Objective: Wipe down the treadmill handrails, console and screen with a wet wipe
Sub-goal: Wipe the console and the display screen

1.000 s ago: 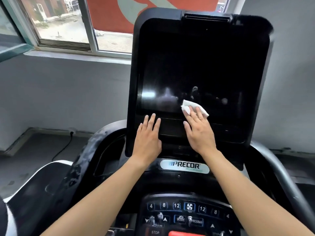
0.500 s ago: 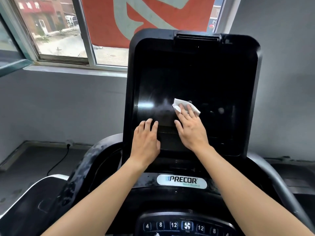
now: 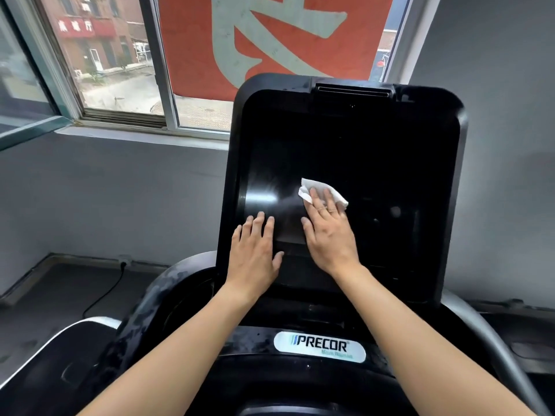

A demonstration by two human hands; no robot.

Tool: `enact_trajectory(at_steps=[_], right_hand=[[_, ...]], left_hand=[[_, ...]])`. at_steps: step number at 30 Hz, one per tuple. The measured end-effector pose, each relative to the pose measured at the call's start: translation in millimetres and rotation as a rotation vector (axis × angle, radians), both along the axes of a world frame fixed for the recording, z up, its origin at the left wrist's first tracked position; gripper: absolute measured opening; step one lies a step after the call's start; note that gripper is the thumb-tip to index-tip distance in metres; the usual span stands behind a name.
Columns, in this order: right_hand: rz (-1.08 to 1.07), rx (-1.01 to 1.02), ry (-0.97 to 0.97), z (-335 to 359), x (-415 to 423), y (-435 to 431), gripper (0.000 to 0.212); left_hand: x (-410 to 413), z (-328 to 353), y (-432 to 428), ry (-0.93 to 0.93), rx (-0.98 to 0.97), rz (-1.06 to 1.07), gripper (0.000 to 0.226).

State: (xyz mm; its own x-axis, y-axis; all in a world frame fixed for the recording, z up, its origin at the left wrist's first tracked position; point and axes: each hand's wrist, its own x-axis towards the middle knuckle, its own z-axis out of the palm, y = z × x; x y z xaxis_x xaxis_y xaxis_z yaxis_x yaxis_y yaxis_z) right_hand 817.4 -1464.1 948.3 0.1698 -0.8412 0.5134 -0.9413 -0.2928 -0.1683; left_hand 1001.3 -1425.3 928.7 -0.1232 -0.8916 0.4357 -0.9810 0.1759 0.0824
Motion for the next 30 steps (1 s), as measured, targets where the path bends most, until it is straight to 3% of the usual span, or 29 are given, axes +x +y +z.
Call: enact_trajectory(at_steps=[2, 7, 14, 21, 27, 30], right_hand=[[0.06, 0.033, 0.022, -10.6, 12.6, 6.2, 0.059], [0.236, -0.031, 0.303, -26.9, 2.8, 2.3, 0.056], [0.037, -0.037, 0.065, 3.6, 5.5, -9.8, 0.057], [0.247, -0.057, 0.364, 3.5, -4.0, -18.1, 0.055], [-0.042, -0.066, 0.046, 41.8, -10.2, -38.0, 0.059], [0.04, -0.035, 0.097, 27.5, 5.9, -26.7, 0.059]], left_hand=[[-1.2, 0.7, -2.9, -0.003, -0.017, 0.003, 0.085], [0.1, 5.4, -8.7, -0.006, -0.059, -0.006, 0.086], [1.9, 6.4, -10.6, -0.007, -0.08, 0.003, 0.093], [3.4, 17.0, -19.7, -0.005, -0.067, -0.016, 0.093], [4.1, 25.7, -27.5, 0.05, -0.103, -0.045, 0.092], [2.0, 29.1, -32.4, 0.076, -0.113, -0.056, 0.086]])
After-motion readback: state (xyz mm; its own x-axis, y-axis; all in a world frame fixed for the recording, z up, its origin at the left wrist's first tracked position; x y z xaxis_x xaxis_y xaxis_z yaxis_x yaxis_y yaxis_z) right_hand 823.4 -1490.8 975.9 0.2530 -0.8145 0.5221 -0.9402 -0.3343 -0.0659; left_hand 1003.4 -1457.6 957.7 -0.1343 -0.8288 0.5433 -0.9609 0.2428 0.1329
